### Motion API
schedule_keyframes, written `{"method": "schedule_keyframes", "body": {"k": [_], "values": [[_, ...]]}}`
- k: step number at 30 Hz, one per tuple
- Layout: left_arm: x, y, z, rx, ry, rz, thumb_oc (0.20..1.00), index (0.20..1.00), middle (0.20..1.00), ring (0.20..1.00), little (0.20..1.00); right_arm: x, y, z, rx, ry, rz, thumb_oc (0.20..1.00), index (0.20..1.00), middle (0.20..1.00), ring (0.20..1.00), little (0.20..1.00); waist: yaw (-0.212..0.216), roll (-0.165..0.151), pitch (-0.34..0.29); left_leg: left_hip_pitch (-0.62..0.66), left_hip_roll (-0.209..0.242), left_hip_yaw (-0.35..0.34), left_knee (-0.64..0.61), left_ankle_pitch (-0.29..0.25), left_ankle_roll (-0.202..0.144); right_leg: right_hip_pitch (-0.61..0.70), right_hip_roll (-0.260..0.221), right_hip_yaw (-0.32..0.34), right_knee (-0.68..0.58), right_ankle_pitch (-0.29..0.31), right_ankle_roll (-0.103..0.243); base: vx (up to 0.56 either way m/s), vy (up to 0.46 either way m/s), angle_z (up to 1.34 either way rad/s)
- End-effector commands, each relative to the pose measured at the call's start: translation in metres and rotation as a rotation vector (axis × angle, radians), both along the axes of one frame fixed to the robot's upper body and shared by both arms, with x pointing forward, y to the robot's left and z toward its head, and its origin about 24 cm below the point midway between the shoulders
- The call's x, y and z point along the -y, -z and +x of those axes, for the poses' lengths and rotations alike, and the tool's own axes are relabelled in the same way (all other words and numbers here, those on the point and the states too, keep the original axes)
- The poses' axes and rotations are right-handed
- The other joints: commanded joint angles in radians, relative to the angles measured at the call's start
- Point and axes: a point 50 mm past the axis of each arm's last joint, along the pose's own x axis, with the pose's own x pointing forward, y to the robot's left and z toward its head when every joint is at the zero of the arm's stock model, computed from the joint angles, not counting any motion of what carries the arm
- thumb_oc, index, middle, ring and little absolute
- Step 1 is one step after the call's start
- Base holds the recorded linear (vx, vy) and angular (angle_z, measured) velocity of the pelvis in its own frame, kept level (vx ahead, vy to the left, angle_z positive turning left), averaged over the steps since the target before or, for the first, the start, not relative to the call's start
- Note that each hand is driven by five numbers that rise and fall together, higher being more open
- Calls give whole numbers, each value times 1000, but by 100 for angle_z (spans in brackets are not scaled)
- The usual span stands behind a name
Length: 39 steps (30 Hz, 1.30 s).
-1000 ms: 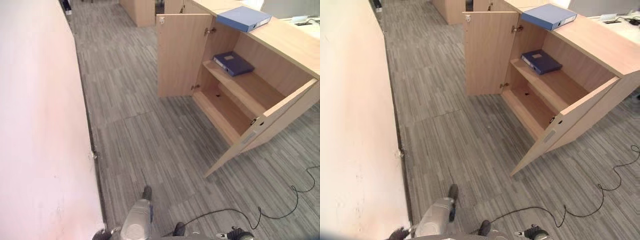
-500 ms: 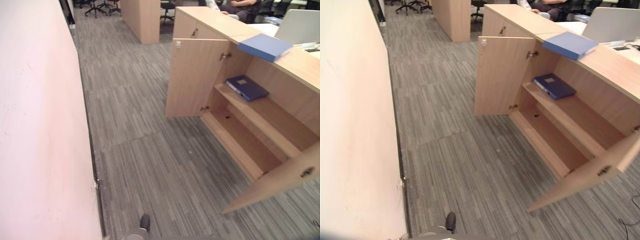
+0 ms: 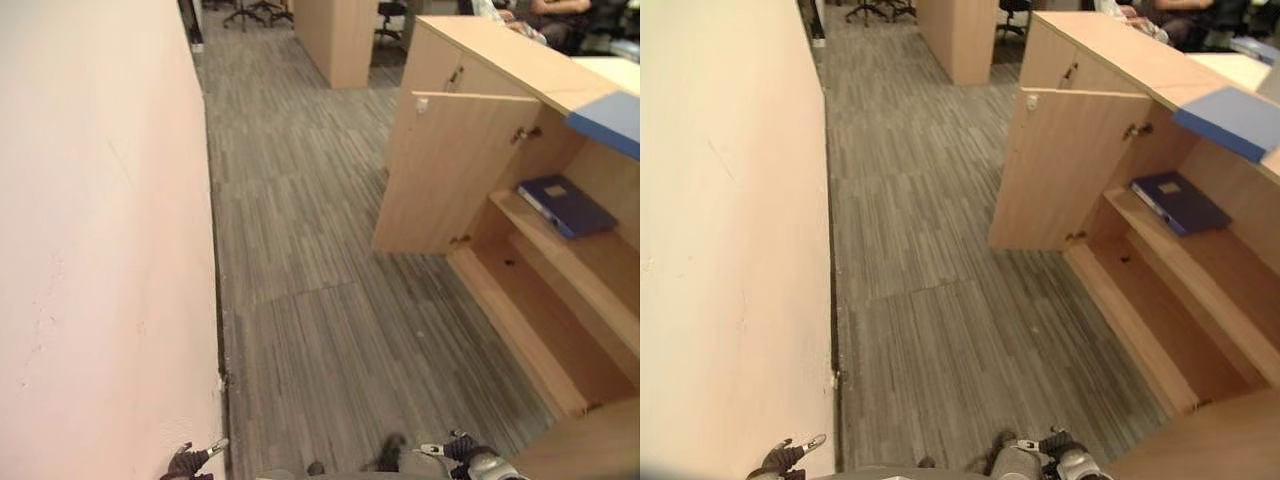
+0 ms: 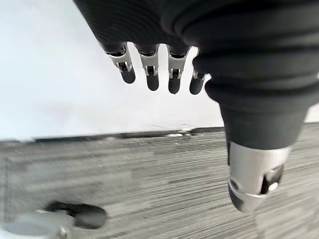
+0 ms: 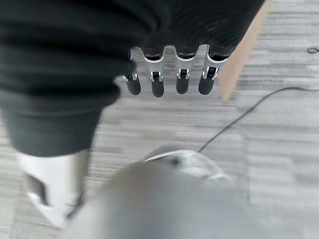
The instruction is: Put the empty folder in the office cabinet
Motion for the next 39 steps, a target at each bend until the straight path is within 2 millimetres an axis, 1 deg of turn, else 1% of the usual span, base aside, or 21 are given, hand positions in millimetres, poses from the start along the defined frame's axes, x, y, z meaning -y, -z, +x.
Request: {"method": "schedule_keyframes", "body": {"k": [1, 6, 7, 8, 9, 12, 14, 16, 18, 19, 21, 23, 24, 26, 27, 29, 30, 31, 35, 36, 39], "values": [[-3, 0, -4, -34, 3, 4, 1000, 1000, 1000, 1000, 1000, 12, -4, 4, -7, -12, -48, 1000, 1000, 1000, 1000, 1000, 15, 17, 48, -65, 27, -41, 2, 22, -78, 120, 16, 33, -201, 234, 29, 308, -84, -4], [-7, 2, -35, -135, -53, 8, 1000, 1000, 1000, 1000, 1000, 12, 3, -25, -88, 15, -33, 1000, 1000, 1000, 1000, 1000, 18, -9, 22, 10, 32, -56, 2, -54, -90, 147, 5, -7, -224, 250, 34, 367, -126, 7], [-5, 3, -38, -133, -80, 1, 1000, 1000, 1000, 1000, 1000, 13, 4, -29, -92, 41, -28, 1000, 1000, 1000, 1000, 1000, 8, -10, 6, 38, 58, -64, 2, -76, -99, 169, 18, -17, -219, 248, 25, 702, -358, 32], [-1, 4, -34, -108, -85, -10, 1000, 1000, 1000, 1000, 1000, 16, 4, -34, -91, 77, -31, 1000, 1000, 1000, 1000, 1000, -3, 4, -6, 42, 105, -74, 62, -106, -122, 179, 44, -24, -174, 188, -4, 566, -309, 22], [-1, 4, -34, -108, -85, -9, 1000, 1000, 1000, 1000, 1000, 15, 4, -34, -91, 77, -30, 1000, 1000, 1000, 1000, 1000, -5, 1, -7, 38, 101, -76, 63, -103, -121, 176, 40, -25, -174, 189, -3, 405, -271, 14], [2, 4, -17, -62, -51, -16, 1000, 1000, 1000, 1000, 1000, 17, 4, -33, -86, 86, -42, 1000, 1000, 1000, 1000, 1000, -15, 5, -6, -7, 137, -65, 194, -72, -155, 202, 74, -30, -149, 128, -39, 206, -175, 0], [4, 3, -4, -24, -30, -18, 1000, 1000, 1000, 1000, 1000, 15, 5, -35, -91, 73, -41, 1000, 1000, 1000, 1000, 1000, -17, -5, 2, -65, 142, -58, 387, -22, -171, 234, 102, -15, -146, 85, -75, 212, -210, -1], [6, 2, 7, 3, -13, -26, 1000, 1000, 1000, 1000, 1000, 17, 3, -28, -65, 88, -47, 1000, 1000, 1000, 1000, 1000, -2, -14, 35, -198, 123, -76, 676, 68, -170, 274, 117, -2, -144, 51, -113, 118, -179, -18], [7, 2, 10, 4, 5, -27, 1000, 1000, 1000, 1000, 1000, 18, 2, -26, -58, 96, -52, 1000, 1000, 1000, 1000, 1000, 1, -16, 45, -233, 125, -61, 747, 93, -166, 293, 129, 7, -148, 36, -128, 116, -120, -16], [8, 1, 15, 17, 32, -26, 1000, 1000, 1000, 1000, 1000, 23, 1, -27, -60, 109, -70, 1000, 1000, 1000, 1000, 1000, 12, -25, 62, -313, 145, -18, 789, 97, -148, 329, 130, 19, -152, 12, -141, 167, -85, -23], [6, 0, 15, 21, 40, -17, 1000, 1000, 1000, 1000, 1000, 26, 0, -29, -66, 115, -81, 1000, 1000, 1000, 1000, 1000, 30, -39, 68, -385, 145, 9, 718, 42, -129, 356, 119, 39, -163, 2, -136, 233, -17, -29], [6, 0, 14, 20, 41, -11, 1000, 1000, 1000, 1000, 1000, 27, 0, -31, -78, 108, -89, 1000, 1000, 1000, 1000, 1000, 38, -44, 66, -402, 154, -2, 520, 20, -130, 371, 108, 53, -178, -5, -116, 236, 116, -17], [5, 0, 16, 25, 36, -8, 1000, 1000, 1000, 1000, 1000, 28, 0, -31, -79, 105, -93, 1000, 1000, 1000, 1000, 1000, 39, -39, 61, -396, 174, -20, 390, 51, -142, 380, 107, 58, -180, -12, -111, 242, 174, -36], [4, -1, 18, 35, 25, 2, 1000, 1000, 1000, 1000, 1000, 29, 0, -32, -76, 101, -105, 1000, 1000, 1000, 1000, 1000, 38, -19, 51, -399, 230, -83, 177, 173, -177, 408, 118, 69, -191, -36, -109, 267, 196, -30], [5, -1, 17, 28, 27, 3, 1000, 1000, 1000, 1000, 1000, 29, 0, -34, -80, 103, -107, 1000, 1000, 1000, 1000, 1000, 42, -13, 51, -411, 248, -116, 108, 195, -188, 428, 122, 82, -199, -50, -109, 289, 221, -19], [8, 2, 11, 3, 23, -10, 1000, 1000, 1000, 1000, 1000, 28, 1, -36, -85, 101, -101, 1000, 1000, 1000, 1000, 1000, 51, 7, 36, -382, 240, -211, 13, 204, -205, 439, 134, 130, -192, -58, -109, 197, 185, -22], [8, 2, 11, 3, 23, -10, 1000, 1000, 1000, 1000, 1000, 28, 1, -36, -85, 101, -101, 1000, 1000, 1000, 1000, 1000, 49, 7, 34, -385, 240, -213, 13, 206, -204, 437, 134, 129, -193, -57, -109, 231, 308, -43], [12, 4, 6, -15, 21, -25, 1000, 1000, 1000, 1000, 1000, 27, 1, -36, -77, 114, -93, 1000, 1000, 1000, 1000, 1000, 46, 29, 17, -360, 208, -289, 31, 208, -219, 442, 126, 151, -178, -62, -101, 240, 333, -73], [13, 6, -4, -56, 21, -33, 1000, 1000, 1000, 1000, 1000, 26, 2, -36, -66, 162, -79, 1000, 1000, 1000, 1000, 1000, 33, 29, -7, -324, 167, -267, 42, 173, -201, 430, 81, 183, -159, -50, -78, 206, 363, -65], [9, 5, -6, -61, 33, -21, 1000, 1000, 1000, 1000, 1000, 26, 3, -41, -81, 168, -74, 1000, 1000, 1000, 1000, 1000, 28, 29, -27, -299, 139, -239, 38, 149, -177, 415, 46, 198, -145, -34, -57, 126, 343, -31], [-3, 0, 0, -32, 32, 20, 1000, 1000, 1000, 1000, 1000, 24, 3, -39, -89, 135, -74, 1000, 1000, 1000, 1000, 1000, 35, 33, -37, -271, 106, -189, 20, 121, -133, 359, -5, 200, -72, -10, -32, 87, 345, -48]]}}
